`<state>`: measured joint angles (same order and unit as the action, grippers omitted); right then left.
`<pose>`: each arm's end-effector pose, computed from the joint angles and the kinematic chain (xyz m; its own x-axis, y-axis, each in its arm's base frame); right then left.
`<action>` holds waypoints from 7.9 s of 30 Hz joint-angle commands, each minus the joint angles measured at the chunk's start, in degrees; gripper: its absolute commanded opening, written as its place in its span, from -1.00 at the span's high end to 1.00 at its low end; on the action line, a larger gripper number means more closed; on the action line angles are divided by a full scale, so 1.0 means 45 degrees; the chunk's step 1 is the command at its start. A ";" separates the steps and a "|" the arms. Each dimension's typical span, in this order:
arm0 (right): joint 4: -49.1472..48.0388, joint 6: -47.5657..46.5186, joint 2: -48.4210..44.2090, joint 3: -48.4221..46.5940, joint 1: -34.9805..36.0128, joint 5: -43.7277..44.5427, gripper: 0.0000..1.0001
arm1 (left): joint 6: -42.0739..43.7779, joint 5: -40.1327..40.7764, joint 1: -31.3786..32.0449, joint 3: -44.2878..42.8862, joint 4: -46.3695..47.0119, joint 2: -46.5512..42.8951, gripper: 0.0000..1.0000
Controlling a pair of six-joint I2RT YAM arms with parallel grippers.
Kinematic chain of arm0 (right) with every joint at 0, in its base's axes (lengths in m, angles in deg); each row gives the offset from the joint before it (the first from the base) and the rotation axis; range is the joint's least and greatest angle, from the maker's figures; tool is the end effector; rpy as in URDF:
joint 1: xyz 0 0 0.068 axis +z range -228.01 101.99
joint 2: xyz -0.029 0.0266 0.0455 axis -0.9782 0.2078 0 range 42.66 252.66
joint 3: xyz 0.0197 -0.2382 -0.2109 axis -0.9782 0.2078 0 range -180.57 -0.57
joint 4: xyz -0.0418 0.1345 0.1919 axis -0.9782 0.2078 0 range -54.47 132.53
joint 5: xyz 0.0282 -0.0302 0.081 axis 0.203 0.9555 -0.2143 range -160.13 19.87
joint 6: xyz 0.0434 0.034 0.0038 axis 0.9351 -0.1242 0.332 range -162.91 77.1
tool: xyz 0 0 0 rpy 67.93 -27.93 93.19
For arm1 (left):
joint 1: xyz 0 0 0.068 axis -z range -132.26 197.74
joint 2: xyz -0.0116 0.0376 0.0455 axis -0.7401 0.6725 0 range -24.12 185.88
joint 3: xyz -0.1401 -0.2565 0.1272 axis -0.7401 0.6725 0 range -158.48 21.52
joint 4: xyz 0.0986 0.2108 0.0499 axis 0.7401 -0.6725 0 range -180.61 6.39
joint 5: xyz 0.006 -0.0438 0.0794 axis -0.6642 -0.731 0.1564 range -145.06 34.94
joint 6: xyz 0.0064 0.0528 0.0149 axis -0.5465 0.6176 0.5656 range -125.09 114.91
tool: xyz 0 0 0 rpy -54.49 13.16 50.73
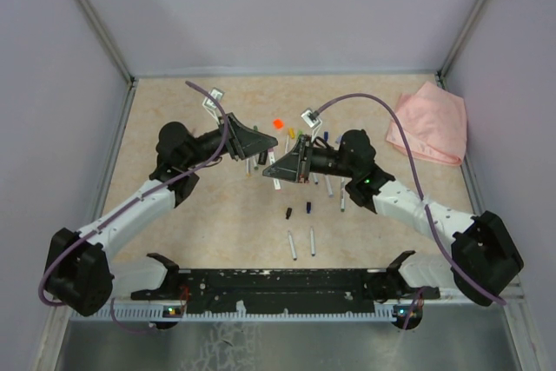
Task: Open the pen caps
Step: Open the pen cap from the pen, then place the pen at the center of the board, then place the pen cap at the center of the board, then pick up the pen from the center of the board.
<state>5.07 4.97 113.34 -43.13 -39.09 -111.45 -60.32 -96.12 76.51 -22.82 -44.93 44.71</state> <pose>0.1722 0.1711 0.3608 -0.7092 0.1432 -0.6903 -0.6844 0.0950 0.7229 0.1912 -0.1332 0.3921 -0.6342 -0.3584 -0.6851 0.7017 0.1054 -0.7046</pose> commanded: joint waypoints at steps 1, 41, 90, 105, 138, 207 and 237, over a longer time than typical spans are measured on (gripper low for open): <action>-0.0508 0.0083 -0.0044 -0.0580 0.0180 -0.0154 1.00 | -0.0108 -0.0081 0.0042 -0.0184 0.0719 0.0022 0.34; 0.3451 -0.0784 -0.2023 0.1174 0.2170 0.2521 1.00 | 0.1271 0.1935 -0.3211 -0.3350 0.0415 0.1663 1.00; 1.5683 0.3500 0.6934 -0.4937 0.8891 1.3815 0.93 | 0.3775 0.0955 -0.3212 0.3232 -1.1186 -0.6045 0.97; 1.5683 0.3309 0.7398 -0.5089 0.8879 1.3695 0.55 | 0.3917 0.1124 -0.3191 0.3269 -1.1445 -0.6143 0.96; 1.4994 0.0625 0.6306 -0.5057 0.7348 1.3944 0.48 | 0.3179 0.1242 -0.3191 0.3847 -1.1351 -0.6461 0.94; 0.6933 -0.2528 -0.4561 0.3198 0.1293 0.8356 -0.40 | 0.6306 1.2806 0.3837 -0.3919 -1.4718 0.4990 -0.13; 0.5771 -0.5280 -0.0161 0.0714 0.0964 0.6094 -0.48 | 1.3010 1.2987 -0.4123 -0.6700 -1.3165 0.8285 -0.88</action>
<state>31.32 -15.55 111.35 -35.33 -33.12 -81.66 -4.93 -33.48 61.32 -47.37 -103.09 79.03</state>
